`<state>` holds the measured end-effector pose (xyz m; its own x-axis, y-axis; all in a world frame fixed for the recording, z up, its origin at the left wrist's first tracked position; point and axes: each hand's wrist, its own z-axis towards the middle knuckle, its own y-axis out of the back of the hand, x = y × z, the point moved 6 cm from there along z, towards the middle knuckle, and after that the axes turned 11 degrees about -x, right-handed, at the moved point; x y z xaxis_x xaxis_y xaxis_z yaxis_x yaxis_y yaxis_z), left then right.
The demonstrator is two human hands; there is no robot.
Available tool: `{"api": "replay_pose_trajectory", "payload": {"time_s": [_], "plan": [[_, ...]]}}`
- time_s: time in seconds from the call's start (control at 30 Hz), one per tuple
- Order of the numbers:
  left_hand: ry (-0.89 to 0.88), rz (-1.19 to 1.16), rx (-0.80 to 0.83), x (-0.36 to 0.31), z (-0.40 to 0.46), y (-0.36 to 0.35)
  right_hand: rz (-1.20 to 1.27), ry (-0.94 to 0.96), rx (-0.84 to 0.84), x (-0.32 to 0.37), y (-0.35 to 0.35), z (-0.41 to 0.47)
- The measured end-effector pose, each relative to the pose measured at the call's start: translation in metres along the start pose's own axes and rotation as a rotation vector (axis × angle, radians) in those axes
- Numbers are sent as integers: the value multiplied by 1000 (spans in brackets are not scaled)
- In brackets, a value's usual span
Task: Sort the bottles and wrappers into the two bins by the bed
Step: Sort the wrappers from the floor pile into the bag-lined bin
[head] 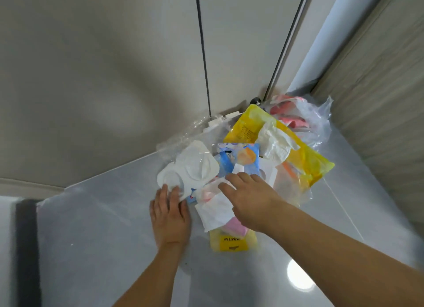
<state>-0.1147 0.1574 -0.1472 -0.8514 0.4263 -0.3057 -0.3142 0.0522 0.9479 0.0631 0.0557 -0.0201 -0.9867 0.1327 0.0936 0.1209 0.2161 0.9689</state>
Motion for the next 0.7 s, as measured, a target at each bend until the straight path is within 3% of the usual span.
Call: {"api": "replay_pose_trajectory", "payload": {"time_s": [0.1,0.23,0.53,0.7], "plan": [[-11,20,-34,5,-2,-4,-93,143,18,8,-13,5],[-23,6,-71,4,-2,-4,-195,167,37,2,-23,13],[-45,-6,-106,5,-5,-3,-81,88,-132,-3,-14,13],[-23,1,-23,2,-3,1,89,-62,-41,-18,27,-2]]}}
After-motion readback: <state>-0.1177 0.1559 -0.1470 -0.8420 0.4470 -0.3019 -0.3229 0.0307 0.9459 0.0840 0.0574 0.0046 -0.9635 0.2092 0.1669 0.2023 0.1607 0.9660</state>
